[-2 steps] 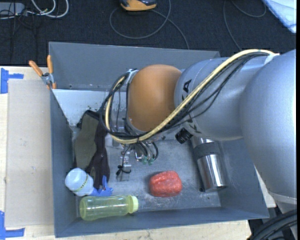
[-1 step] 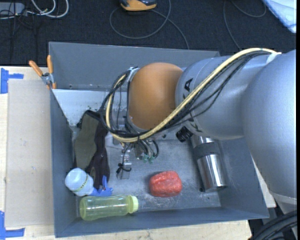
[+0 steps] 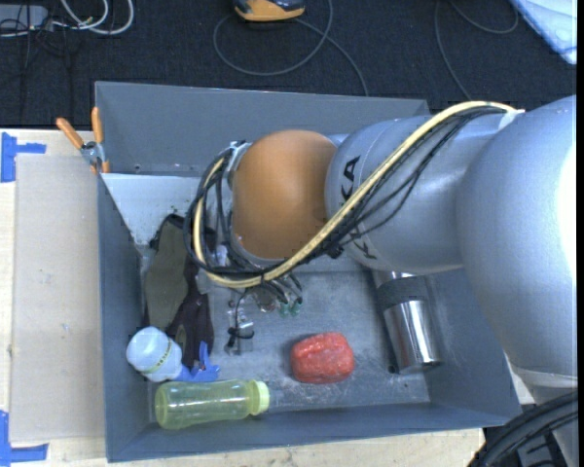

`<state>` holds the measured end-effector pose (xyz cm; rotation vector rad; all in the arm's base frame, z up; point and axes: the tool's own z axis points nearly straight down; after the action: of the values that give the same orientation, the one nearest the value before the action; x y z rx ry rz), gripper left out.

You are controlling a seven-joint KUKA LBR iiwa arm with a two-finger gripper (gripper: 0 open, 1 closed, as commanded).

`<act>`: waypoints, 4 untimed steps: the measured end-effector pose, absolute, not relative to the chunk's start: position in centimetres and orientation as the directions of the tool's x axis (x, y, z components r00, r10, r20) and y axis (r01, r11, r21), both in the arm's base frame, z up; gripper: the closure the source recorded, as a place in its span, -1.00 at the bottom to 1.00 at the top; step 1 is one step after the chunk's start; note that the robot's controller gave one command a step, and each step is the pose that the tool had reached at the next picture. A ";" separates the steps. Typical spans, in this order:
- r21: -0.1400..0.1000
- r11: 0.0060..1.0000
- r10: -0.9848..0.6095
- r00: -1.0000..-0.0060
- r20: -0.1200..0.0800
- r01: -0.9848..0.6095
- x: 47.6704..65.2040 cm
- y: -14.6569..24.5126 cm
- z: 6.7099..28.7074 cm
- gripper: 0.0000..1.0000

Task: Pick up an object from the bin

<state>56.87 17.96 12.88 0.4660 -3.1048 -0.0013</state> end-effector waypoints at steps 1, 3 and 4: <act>0.001 0.855 -0.518 -0.855 -0.005 -0.518 61.3 22.4 11.0 -1.00; -0.002 0.615 -0.788 -0.615 -0.005 -0.788 61.1 22.2 10.0 -1.00; 0.002 0.498 -0.867 -0.498 -0.006 -0.867 62.4 23.2 7.3 1.00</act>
Offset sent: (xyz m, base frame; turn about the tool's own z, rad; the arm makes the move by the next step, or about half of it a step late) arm 0.0338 0.0225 0.0165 -0.3981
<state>62.43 23.17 7.25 1.5764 -2.7226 -0.0070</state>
